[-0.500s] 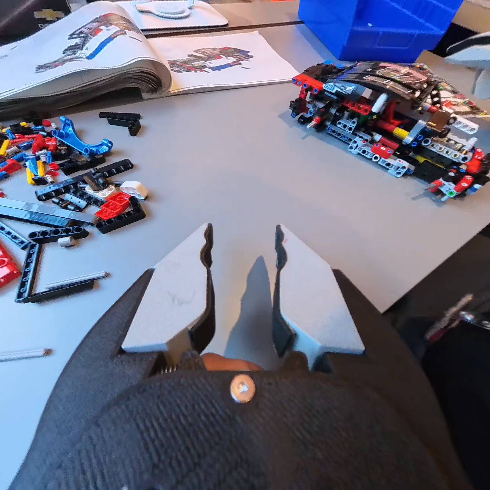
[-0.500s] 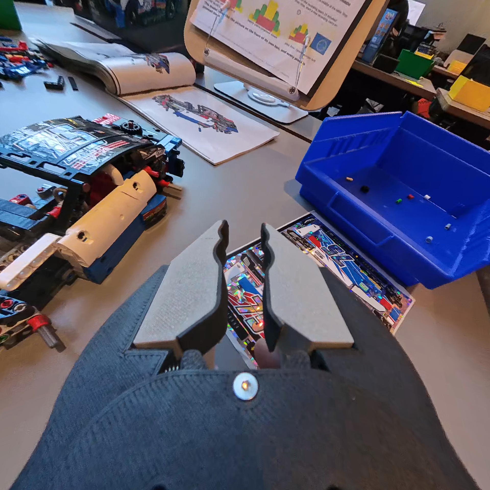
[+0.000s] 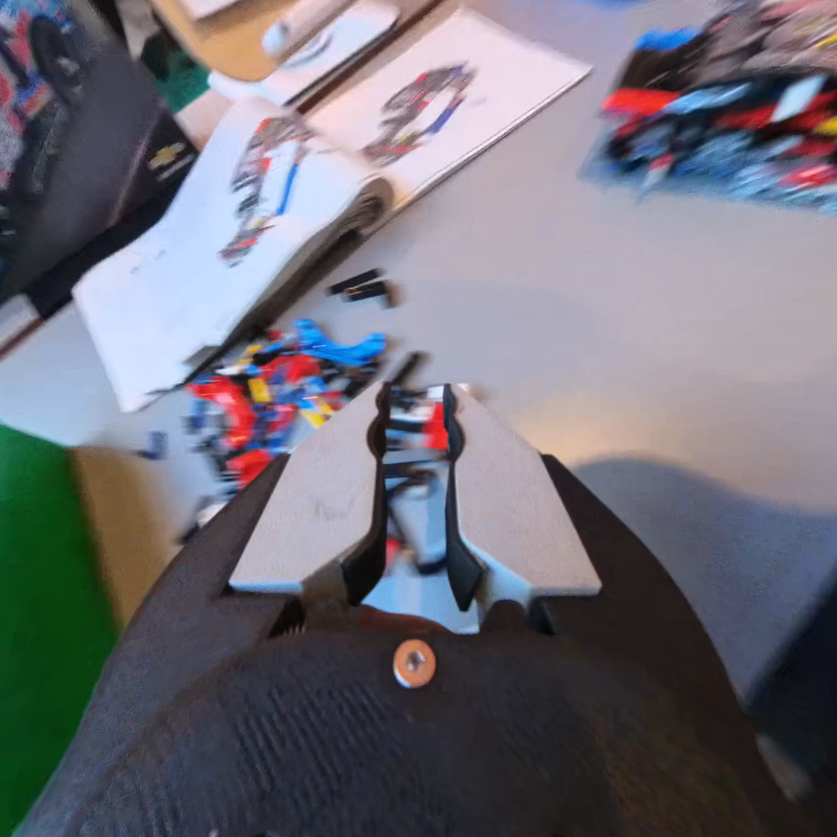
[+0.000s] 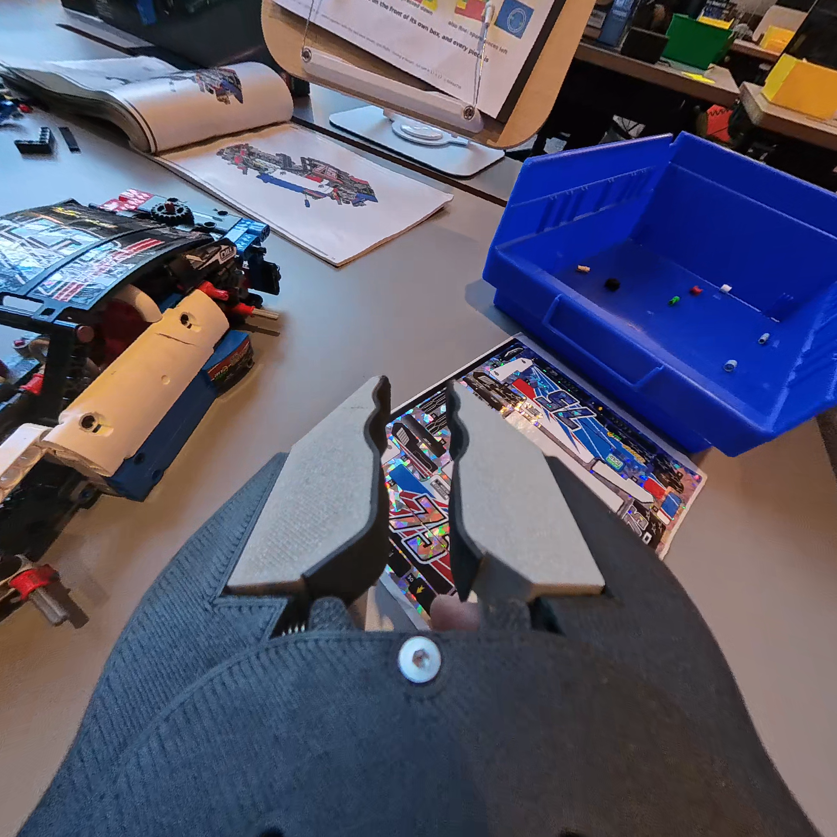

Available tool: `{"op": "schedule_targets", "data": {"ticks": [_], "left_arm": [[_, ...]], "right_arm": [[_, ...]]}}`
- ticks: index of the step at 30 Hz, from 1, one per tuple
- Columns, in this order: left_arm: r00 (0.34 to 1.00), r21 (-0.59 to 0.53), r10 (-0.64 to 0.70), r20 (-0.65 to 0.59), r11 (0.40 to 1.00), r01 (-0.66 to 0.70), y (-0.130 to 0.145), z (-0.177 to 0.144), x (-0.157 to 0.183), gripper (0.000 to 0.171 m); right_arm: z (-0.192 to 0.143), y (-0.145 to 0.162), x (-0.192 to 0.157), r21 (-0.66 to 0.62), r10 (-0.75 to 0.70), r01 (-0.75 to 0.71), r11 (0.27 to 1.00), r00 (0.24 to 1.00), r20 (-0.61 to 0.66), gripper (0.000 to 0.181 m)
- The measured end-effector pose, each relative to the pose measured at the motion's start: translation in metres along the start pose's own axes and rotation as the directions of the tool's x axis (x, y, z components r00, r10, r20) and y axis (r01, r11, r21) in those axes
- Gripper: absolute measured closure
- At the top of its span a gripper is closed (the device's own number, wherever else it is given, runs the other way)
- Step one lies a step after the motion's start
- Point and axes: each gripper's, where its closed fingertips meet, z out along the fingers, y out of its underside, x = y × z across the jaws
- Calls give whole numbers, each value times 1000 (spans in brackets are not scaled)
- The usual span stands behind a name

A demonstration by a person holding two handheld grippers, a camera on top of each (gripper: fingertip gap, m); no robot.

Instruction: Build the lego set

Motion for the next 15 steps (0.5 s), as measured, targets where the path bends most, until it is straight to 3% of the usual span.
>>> {"op": "schedule_targets", "data": {"ticks": [3,5,7,10,15], "left_arm": [[997,-149,71,-24,986,-74,8,25,-82,161],[994,-288,34,-102,955,-62,25,42,-113,155],[995,-348,11,-98,936,-45,32,53,-140,153],[993,-352,-12,-115,936,-30,29,58,-152,162],[986,-408,1,-169,910,-71,38,67,-140,164]], "right_arm": [[1,2,1,-16,-5,5,1000,1000,-8,159],[2,3,1,-19,-6,6,1000,1000,-14,159],[2,3,3,-21,0,-1,1000,1000,-17,159],[1,3,5,-15,16,-16,1000,1000,-18,160],[1,3,6,-16,25,-25,1000,1000,-18,160]]}}
